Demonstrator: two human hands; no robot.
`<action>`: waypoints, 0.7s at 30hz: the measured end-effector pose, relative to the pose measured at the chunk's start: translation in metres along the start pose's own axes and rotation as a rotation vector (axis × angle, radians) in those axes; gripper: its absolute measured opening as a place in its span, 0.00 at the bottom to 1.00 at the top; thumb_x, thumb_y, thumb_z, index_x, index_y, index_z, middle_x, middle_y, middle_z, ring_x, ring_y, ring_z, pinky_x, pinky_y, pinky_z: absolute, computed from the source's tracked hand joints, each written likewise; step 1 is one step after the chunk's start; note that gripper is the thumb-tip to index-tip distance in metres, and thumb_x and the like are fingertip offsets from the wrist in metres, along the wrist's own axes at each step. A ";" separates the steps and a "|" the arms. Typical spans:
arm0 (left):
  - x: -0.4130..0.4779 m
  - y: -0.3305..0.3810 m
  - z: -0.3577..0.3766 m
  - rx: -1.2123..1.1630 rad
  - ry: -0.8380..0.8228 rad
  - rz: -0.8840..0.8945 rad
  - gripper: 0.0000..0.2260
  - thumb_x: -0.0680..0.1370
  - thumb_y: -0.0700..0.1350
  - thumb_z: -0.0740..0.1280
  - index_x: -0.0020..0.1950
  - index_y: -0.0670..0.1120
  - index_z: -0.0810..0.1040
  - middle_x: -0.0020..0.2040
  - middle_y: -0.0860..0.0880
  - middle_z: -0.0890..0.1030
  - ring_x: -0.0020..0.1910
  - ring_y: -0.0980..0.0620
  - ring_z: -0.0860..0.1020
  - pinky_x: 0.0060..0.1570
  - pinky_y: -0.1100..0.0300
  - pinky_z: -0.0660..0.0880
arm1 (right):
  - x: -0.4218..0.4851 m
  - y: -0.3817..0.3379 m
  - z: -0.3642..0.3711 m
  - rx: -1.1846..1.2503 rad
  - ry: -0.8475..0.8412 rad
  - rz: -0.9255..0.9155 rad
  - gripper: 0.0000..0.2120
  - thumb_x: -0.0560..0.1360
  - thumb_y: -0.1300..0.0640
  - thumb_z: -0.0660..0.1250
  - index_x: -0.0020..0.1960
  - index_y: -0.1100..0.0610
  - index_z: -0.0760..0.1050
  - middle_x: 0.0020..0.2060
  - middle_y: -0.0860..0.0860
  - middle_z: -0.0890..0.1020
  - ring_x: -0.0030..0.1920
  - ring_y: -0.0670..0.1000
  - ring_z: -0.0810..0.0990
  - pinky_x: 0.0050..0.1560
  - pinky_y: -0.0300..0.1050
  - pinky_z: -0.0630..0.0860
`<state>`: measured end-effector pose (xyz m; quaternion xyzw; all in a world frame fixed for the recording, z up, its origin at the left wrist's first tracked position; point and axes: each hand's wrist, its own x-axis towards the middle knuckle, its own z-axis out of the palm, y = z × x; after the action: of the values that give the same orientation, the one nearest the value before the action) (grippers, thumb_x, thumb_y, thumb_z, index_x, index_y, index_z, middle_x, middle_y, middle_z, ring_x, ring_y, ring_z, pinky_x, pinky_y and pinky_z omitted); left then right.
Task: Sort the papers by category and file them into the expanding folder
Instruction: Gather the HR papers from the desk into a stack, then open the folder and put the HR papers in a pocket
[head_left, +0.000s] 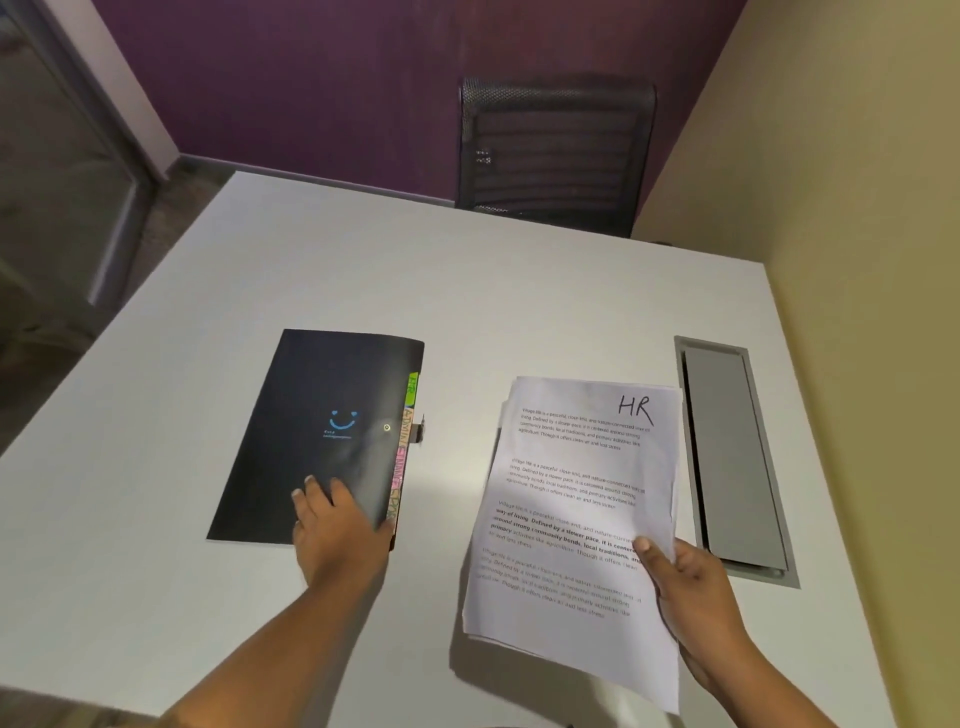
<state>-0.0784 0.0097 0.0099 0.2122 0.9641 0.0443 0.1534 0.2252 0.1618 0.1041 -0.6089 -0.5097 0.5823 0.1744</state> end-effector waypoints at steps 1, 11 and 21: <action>0.000 0.000 -0.001 0.010 0.005 0.024 0.39 0.71 0.61 0.71 0.74 0.42 0.63 0.77 0.39 0.59 0.77 0.37 0.56 0.68 0.45 0.68 | -0.001 0.000 0.001 0.005 0.007 0.001 0.09 0.80 0.56 0.66 0.51 0.58 0.84 0.44 0.55 0.88 0.46 0.59 0.87 0.55 0.64 0.80; 0.016 0.013 -0.035 0.430 -0.120 0.371 0.16 0.80 0.42 0.62 0.68 0.41 0.68 0.62 0.45 0.78 0.56 0.47 0.81 0.51 0.55 0.78 | -0.012 -0.011 0.011 0.050 0.081 0.012 0.09 0.80 0.56 0.66 0.54 0.57 0.83 0.45 0.52 0.88 0.46 0.56 0.87 0.56 0.62 0.80; 0.034 -0.001 -0.101 0.185 -0.186 0.484 0.26 0.71 0.57 0.74 0.62 0.50 0.68 0.57 0.50 0.79 0.54 0.51 0.80 0.47 0.57 0.78 | -0.032 -0.047 0.029 0.193 0.076 -0.013 0.11 0.82 0.59 0.62 0.56 0.61 0.81 0.46 0.55 0.88 0.47 0.58 0.87 0.56 0.57 0.79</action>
<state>-0.1400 0.0211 0.0963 0.4528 0.8669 -0.0281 0.2064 0.1860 0.1444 0.1514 -0.6077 -0.4479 0.6042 0.2552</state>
